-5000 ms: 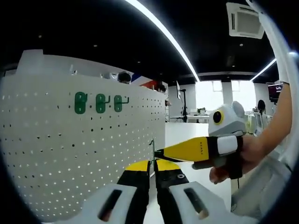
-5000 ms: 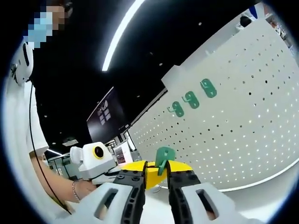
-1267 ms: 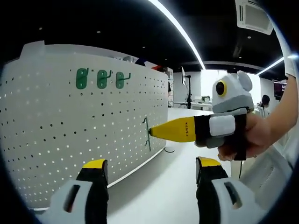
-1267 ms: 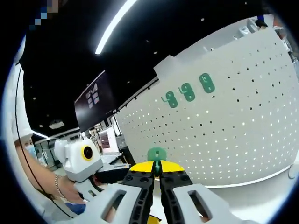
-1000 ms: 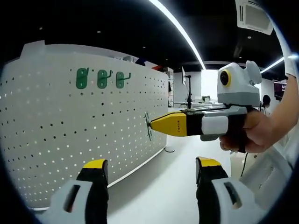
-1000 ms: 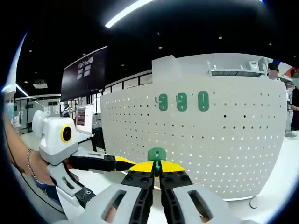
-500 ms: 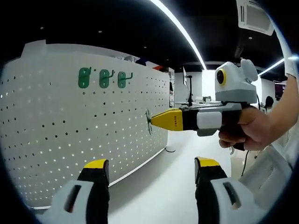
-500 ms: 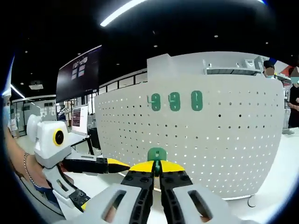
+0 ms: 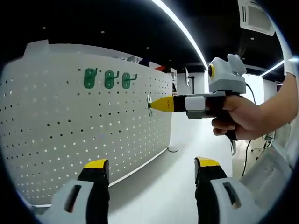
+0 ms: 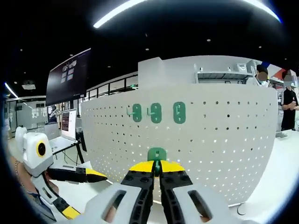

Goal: Insert the hook assembly into the mounting plate slot until the hook locks in place.

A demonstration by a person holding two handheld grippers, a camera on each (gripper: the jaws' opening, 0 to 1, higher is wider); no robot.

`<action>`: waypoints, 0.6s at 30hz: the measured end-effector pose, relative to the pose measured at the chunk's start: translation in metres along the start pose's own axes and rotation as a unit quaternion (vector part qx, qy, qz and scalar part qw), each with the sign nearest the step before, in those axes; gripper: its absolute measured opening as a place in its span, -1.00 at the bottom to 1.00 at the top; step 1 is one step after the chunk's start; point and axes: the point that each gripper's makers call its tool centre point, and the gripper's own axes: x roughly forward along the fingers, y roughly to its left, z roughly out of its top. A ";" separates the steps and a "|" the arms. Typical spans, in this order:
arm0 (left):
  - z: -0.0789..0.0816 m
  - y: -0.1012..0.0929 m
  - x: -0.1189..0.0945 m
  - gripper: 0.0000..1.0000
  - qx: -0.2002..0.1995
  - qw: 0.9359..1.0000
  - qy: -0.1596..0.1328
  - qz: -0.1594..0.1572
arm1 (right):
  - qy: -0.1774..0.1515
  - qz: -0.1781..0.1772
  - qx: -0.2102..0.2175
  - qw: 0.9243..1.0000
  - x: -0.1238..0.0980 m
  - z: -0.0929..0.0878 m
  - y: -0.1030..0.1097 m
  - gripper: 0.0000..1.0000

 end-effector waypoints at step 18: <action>-0.005 0.007 -0.013 0.53 -0.013 1.000 -0.003 0.015 | -0.018 -0.041 -0.005 0.999 0.013 0.027 -0.038 -0.98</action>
